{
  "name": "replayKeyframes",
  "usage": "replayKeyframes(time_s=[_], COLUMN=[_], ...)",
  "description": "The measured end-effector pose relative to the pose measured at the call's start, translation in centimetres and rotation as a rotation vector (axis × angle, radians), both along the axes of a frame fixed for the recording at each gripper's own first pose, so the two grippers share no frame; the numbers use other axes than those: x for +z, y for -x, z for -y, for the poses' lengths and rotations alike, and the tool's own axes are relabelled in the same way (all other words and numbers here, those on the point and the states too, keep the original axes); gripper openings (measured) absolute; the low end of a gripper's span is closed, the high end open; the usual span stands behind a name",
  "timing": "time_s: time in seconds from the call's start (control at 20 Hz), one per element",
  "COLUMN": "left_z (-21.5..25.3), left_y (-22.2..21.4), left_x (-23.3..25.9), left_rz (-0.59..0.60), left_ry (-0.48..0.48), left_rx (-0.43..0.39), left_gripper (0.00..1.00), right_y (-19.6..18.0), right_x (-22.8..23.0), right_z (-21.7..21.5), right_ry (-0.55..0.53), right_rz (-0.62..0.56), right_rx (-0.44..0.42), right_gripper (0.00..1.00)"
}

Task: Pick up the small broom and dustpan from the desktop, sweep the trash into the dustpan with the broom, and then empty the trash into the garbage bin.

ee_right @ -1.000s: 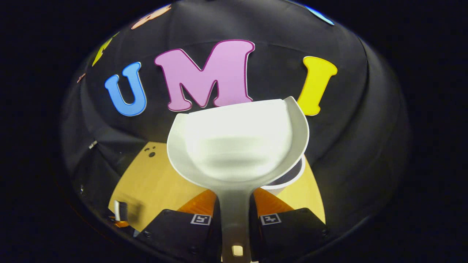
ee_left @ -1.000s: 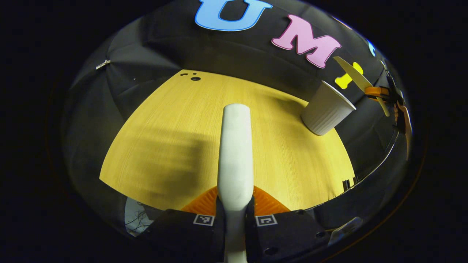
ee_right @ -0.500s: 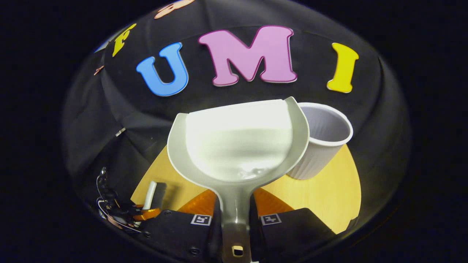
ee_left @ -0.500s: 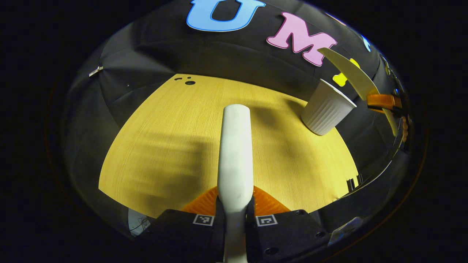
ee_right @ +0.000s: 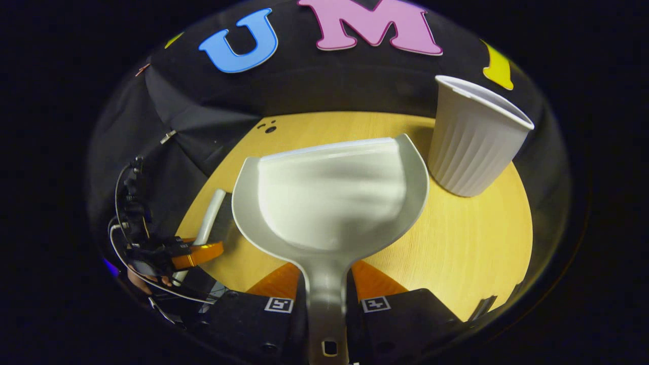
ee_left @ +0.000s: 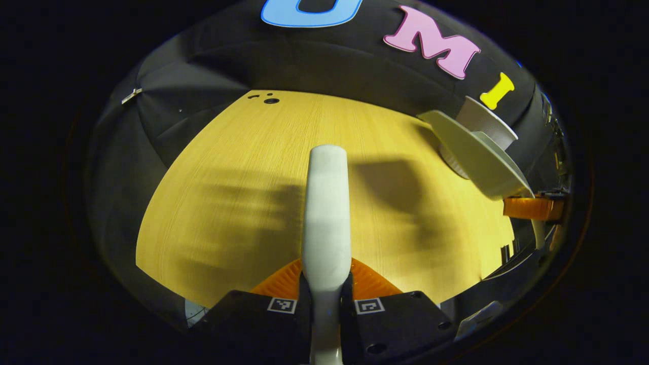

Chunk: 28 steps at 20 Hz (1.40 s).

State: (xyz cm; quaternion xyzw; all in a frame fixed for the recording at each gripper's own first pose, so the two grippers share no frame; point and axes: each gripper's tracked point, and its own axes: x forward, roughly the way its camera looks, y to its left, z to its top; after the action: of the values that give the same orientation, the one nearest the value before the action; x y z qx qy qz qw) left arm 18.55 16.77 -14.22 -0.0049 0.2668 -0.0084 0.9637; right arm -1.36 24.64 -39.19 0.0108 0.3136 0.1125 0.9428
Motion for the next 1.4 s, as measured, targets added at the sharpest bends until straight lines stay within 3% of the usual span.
replayKeyframes(time_s=[0.3, 0.55, 0.65, 0.7, 0.75, 0.9, 1.0, 1.1, 1.2, 1.25, 1.4], left_z=[-0.3, 0.0, 0.0, -0.2, -0.3, 0.1, 0.7, 1.4, 1.7, 1.8, 2.6], left_y=[-3.4, -4.8, -5.7, -5.8, -5.9, -5.8, -5.5, -5.1, -4.2, -3.6, -1.3], left_x=[-2.0, -3.0, -2.8, -2.9, -3.1, -3.2, -3.1, -2.4, -0.7, 0.4, 4.2], left_rz=[-0.075, -0.118, -0.125, -0.131, -0.14, -0.139, -0.132, -0.102, -0.053, -0.02, 0.107], left_ry=[-0.138, -0.255, -0.293, -0.305, -0.306, -0.288, -0.229, -0.171, -0.149, -0.145, -0.112], left_rx=[0.038, 0.04, 0.04, 0.044, 0.049, 0.053, 0.043, 0.033, 0.038, 0.041, 0.043], left_gripper=[0.28, 0.29, 0.29, 0.3, 0.31, 0.35, 0.41, 0.68, 0.98, 1.0, 0.97], right_y=[-2.2, -2.7, -2.6, -2.5, -2.5, -2.1, -2.4, -2.4, -2.3, -2.1, -1.1], right_x=[-6.1, -9.6, -10.4, -10.4, -10.5, -10.6, -10.5, -9.9, -8.7, -8.1, -4.7], right_z=[2.3, 2.0, 2.2, 2.2, 2.0, 1.6, 1.4, 0.7, 0.7, 0.9, 1.7], right_ry=[0.048, 0.028, 0.036, 0.039, 0.038, 0.02, 0.01, -0.02, -0.026, -0.022, -0.032], right_rz=[-0.074, -0.154, -0.179, -0.172, -0.169, -0.188, -0.186, -0.174, -0.137, -0.121, -0.023], right_rx=[-0.071, -0.082, -0.079, -0.074, -0.072, -0.059, -0.062, -0.053, -0.063, -0.072, -0.119], right_gripper=[0.34, 0.34, 0.3, 0.35, 0.31, 0.37, 0.45, 0.51, 0.93, 0.99, 0.99])
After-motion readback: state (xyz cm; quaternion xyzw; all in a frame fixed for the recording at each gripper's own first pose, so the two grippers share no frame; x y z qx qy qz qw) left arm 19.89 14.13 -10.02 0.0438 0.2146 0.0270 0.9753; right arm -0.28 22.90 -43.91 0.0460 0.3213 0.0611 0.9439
